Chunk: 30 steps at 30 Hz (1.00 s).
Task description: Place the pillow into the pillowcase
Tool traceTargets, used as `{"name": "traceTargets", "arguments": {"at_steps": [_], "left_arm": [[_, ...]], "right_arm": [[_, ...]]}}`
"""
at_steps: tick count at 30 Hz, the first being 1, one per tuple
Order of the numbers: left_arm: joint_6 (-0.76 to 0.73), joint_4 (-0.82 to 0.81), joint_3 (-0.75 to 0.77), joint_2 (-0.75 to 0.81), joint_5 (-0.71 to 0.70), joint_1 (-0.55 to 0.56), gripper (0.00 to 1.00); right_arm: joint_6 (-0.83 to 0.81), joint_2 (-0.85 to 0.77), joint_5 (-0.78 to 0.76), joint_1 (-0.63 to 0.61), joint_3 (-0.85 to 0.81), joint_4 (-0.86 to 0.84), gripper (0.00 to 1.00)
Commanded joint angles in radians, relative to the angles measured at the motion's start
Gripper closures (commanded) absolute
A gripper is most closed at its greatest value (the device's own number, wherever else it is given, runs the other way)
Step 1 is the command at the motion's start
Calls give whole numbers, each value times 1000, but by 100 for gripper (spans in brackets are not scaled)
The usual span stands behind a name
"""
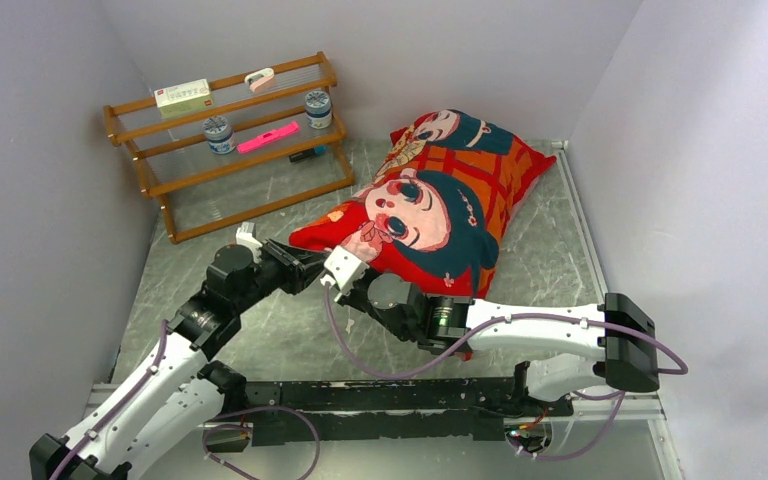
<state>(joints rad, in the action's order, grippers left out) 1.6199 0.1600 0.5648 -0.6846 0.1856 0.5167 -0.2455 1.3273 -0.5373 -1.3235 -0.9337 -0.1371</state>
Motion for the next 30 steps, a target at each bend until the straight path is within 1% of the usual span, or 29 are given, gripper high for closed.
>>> {"name": "traceTargets", "arguments": {"at_steps": [1,2,4,5,6,8,10,12,14,16,18,24,27,30], "left_arm": [[15,-91,-18,9,-7,0,92],[12,-105,-23,11,-7,1,95],[-19,-146,-30,21,-17,0,95],[-60,-206,-34,27,-23,0,95],[-113,-271,-39,33,-30,1,95],[-197,-319,-36,45,-39,0,95],[-222,-381,-57,63,-45,0,95],[-241,-484,-90,77,-42,1,95],[-273,-606,-111,74,-25,0,95],[-293,-630,-109,60,-4,0,95],[-299,-674,-118,43,19,1,95],[-258,-873,-193,28,40,1,95],[-265,-890,-197,25,46,1,95],[-268,-903,-194,19,48,1,95]], "right_arm": [[27,-12,34,-8,-64,-137,100],[28,-12,32,-8,-63,-135,100],[37,-13,35,-8,-64,-125,100],[45,-13,48,-8,-73,-107,100],[57,-14,95,-8,-89,-72,95],[108,-3,150,-7,-174,68,80],[155,-9,198,-8,-232,177,69],[180,-69,236,-6,-210,170,61],[188,-127,267,16,-177,157,55],[212,-153,284,71,-184,201,55],[204,-158,282,113,-206,240,59],[102,-116,194,131,-214,281,67],[64,-115,190,137,-186,251,71],[41,-107,186,140,-172,236,72]]}}
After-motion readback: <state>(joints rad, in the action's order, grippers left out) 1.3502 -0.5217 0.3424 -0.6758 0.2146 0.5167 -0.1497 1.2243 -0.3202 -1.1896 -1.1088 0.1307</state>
